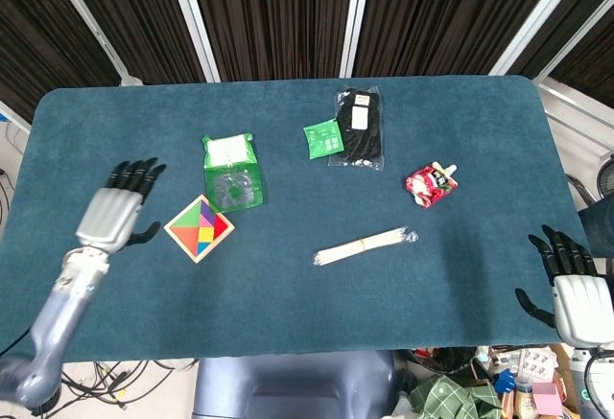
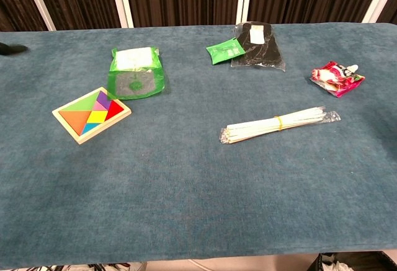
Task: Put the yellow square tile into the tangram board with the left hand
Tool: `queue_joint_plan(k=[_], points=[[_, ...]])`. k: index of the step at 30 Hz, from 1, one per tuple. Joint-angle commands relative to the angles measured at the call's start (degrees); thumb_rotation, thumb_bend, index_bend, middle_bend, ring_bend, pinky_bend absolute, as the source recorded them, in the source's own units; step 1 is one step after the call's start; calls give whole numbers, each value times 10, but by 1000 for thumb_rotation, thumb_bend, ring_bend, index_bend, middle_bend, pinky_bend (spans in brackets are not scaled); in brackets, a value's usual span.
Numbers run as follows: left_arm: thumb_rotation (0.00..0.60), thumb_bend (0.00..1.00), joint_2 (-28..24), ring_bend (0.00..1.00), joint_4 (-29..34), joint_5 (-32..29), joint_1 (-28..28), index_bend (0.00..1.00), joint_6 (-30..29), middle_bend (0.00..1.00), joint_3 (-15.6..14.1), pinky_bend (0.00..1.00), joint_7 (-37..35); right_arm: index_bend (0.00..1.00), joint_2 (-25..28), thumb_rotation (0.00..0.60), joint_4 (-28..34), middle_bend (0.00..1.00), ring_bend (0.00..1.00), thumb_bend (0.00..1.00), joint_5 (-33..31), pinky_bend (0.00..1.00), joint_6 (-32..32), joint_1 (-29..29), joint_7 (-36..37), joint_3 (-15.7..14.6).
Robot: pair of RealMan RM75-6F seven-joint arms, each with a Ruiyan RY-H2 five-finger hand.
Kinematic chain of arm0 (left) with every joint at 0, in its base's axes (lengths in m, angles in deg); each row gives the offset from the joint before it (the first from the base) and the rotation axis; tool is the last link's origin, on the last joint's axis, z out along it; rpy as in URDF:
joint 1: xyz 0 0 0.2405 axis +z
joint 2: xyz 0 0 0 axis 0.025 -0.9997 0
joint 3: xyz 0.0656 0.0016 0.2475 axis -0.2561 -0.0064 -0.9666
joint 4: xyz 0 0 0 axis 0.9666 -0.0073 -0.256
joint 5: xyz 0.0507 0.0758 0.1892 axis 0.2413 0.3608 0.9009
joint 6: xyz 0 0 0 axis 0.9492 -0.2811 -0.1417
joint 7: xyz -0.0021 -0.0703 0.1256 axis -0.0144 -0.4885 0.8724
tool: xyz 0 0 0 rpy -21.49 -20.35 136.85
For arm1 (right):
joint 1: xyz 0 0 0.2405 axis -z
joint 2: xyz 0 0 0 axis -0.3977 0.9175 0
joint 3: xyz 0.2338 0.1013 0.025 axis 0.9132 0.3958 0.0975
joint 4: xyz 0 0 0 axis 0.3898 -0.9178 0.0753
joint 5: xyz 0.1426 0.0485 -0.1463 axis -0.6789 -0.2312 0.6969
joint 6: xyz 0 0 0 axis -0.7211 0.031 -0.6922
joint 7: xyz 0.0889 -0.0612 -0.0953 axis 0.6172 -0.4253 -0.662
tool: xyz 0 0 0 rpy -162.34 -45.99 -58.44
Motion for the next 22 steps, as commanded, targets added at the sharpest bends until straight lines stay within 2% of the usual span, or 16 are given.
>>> queue_joint_plan(k=[1,7,13,17,22], points=[[600,238,-48,0,40,60,63,0,-77,0,-37,0,1,149,1,600,-5,39,73,170,10,129,2,-2,5,-2],[600,213,-73,0,60,119,132,0,-156,0,-72,0,-18,149,-1,600,-8,39,72,170,16,129,3,-4,9,-4],[600,214,-79,0,27,179,185,0,-207,0,-98,0,-79,149,-2,600,-8,39,72,170,16,128,4,-4,13,-3],[600,213,-72,0,-8,192,204,0,-216,0,-102,0,-114,149,-3,600,-6,39,73,169,16,129,6,-4,14,-2],[600,213,-63,0,-38,176,214,0,-209,0,-89,0,-157,149,-6,600,-4,39,73,170,15,128,2,-7,13,-2]])
